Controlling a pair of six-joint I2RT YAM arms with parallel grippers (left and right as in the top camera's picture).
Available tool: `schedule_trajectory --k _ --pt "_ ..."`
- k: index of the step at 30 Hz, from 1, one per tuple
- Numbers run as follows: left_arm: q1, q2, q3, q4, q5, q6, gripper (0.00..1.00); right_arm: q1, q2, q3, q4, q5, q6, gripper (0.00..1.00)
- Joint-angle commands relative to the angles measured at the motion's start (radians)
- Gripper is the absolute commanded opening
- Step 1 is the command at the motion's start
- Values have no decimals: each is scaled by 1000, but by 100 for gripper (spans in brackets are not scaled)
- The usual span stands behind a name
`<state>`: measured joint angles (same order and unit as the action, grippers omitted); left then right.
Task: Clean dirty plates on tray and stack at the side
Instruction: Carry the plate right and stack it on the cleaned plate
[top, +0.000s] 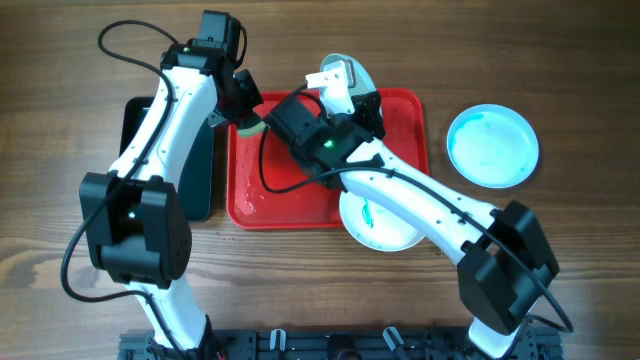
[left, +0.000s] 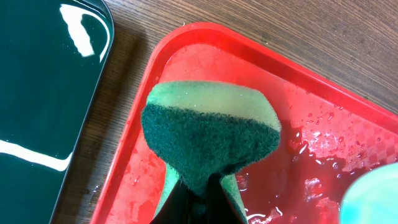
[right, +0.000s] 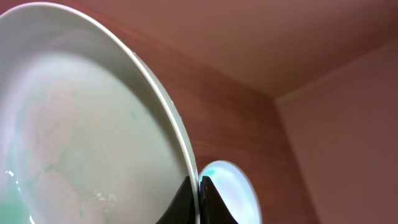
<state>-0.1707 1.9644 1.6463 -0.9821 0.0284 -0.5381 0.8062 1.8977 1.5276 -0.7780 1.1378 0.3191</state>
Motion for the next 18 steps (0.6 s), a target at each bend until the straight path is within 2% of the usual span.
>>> schedule_trajectory --k 1,5,7,11,13,18 --pt "-2 7 -6 6 9 -21 4 -50 -5 6 1 -182 -14 4" --pt "-2 7 -6 1 9 -21 4 -154 -91 6 -41 -592 35 4" --pt "-2 7 -6 0 9 -20 4 -308 -163 6 -43 -898 48 4" --pt "-4 7 -6 0 9 -20 4 -564 -204 6 -92 -1208 47 4" --pt "-9 7 -6 2 9 -20 4 -683 -204 -1 -126 -1271 49 4" --pt "-27 7 -6 3 9 -20 4 -922 -204 -25 -200 -1275 51 4"
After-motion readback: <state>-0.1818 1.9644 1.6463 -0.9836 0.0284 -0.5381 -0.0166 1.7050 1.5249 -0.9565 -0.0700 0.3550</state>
